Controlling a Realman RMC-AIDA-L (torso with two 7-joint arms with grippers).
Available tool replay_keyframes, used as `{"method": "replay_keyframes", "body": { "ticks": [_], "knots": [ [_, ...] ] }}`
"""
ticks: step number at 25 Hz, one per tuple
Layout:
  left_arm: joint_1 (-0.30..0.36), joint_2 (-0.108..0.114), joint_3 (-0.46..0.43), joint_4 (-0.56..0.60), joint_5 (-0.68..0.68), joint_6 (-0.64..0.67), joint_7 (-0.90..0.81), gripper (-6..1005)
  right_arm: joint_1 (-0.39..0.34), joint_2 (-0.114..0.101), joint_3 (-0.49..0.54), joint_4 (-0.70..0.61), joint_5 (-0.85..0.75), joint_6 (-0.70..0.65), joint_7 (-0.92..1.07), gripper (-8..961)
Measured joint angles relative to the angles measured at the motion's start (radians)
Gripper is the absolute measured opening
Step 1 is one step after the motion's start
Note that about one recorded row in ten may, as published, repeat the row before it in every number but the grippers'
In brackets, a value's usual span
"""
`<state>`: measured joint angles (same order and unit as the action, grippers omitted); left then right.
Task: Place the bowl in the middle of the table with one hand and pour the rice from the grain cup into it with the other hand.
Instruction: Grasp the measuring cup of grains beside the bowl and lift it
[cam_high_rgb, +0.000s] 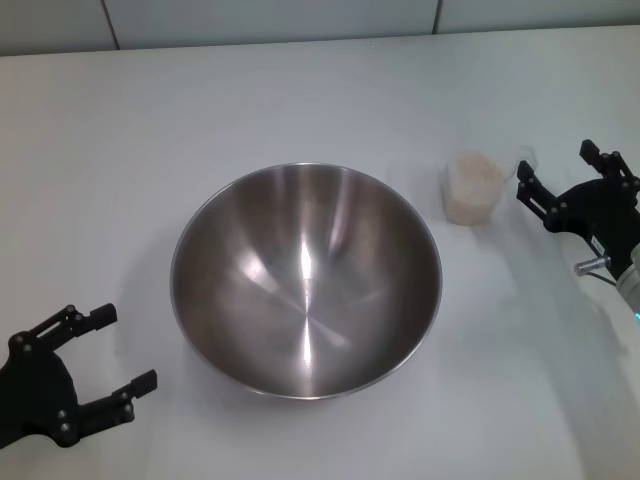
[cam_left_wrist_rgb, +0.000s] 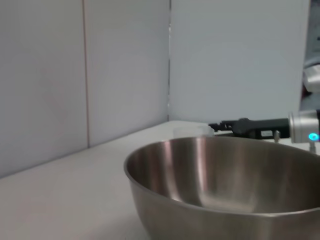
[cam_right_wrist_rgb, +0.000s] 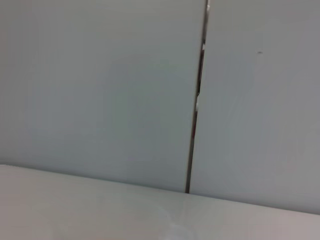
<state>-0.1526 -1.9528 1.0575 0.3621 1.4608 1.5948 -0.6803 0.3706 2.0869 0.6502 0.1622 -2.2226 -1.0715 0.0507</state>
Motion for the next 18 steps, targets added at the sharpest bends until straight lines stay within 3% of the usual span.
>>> {"method": "replay_keyframes", "body": {
  "ticks": [18],
  "knots": [
    [-0.007, -0.002, 0.006, 0.000, 0.018, -0.009, -0.003, 863, 0.011, 0.001, 0.017, 0.008, 0.000, -0.004, 0.000, 816]
  ]
}}
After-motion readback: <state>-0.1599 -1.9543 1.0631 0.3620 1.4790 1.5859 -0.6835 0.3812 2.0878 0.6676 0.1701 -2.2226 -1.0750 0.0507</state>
